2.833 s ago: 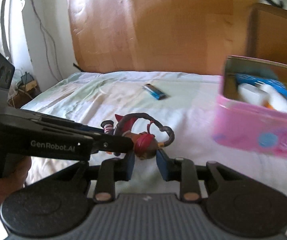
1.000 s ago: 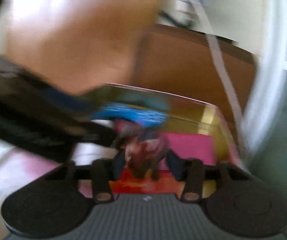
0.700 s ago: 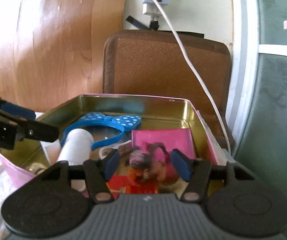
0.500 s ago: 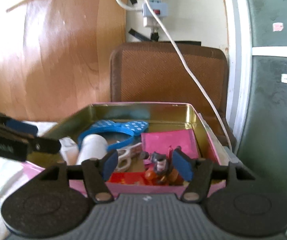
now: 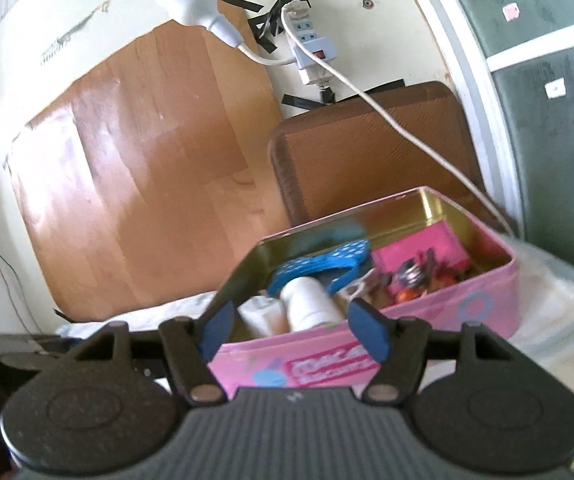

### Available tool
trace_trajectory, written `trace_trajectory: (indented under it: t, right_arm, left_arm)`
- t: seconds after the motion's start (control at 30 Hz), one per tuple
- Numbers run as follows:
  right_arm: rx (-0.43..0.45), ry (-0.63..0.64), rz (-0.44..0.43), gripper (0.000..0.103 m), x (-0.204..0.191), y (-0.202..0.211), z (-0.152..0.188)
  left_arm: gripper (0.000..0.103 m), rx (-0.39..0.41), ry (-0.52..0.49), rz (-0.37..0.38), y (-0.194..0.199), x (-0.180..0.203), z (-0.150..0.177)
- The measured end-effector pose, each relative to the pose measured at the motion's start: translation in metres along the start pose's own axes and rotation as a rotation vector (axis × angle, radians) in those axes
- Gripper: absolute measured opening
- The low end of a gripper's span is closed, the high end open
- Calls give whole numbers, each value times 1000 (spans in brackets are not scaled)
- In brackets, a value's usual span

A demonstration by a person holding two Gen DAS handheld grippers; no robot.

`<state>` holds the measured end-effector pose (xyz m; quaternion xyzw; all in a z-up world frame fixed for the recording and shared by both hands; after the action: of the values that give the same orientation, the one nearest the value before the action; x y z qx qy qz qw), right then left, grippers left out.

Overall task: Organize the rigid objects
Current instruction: 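Withdraw both grippers and move the right gripper to the blue lighter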

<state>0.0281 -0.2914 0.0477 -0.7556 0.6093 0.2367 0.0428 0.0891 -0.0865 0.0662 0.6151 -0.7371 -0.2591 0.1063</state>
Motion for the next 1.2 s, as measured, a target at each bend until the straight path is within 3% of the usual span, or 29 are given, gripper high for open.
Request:
trace_trajectory:
  t: [0.13,0.63,1.2]
  right_arm:
    - [-14,12,-19,65,-18,2,5]
    - [-26,88,-36,65,-69,0,13]
    - [-119,233,-85,65,-117,-38,31]
  left_arm:
    - [88,3,26,-27,6,-15,9]
    - [89,9,64,-63,10,-46,30]
    - [90,-48,140,-166,-23,-113,56]
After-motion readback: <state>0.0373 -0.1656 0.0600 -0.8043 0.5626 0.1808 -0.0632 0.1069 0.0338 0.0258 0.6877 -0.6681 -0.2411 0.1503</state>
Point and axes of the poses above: each gripper's, at about its wrist camera, not at the fingertips, and y roughly against the way its jaws point, x to its right, z to its underside, the point moved 2 cm from there along -y, roughly the way its jaws point, and after that the axes turned 8 degrees about -z, right-handed, at the moved point
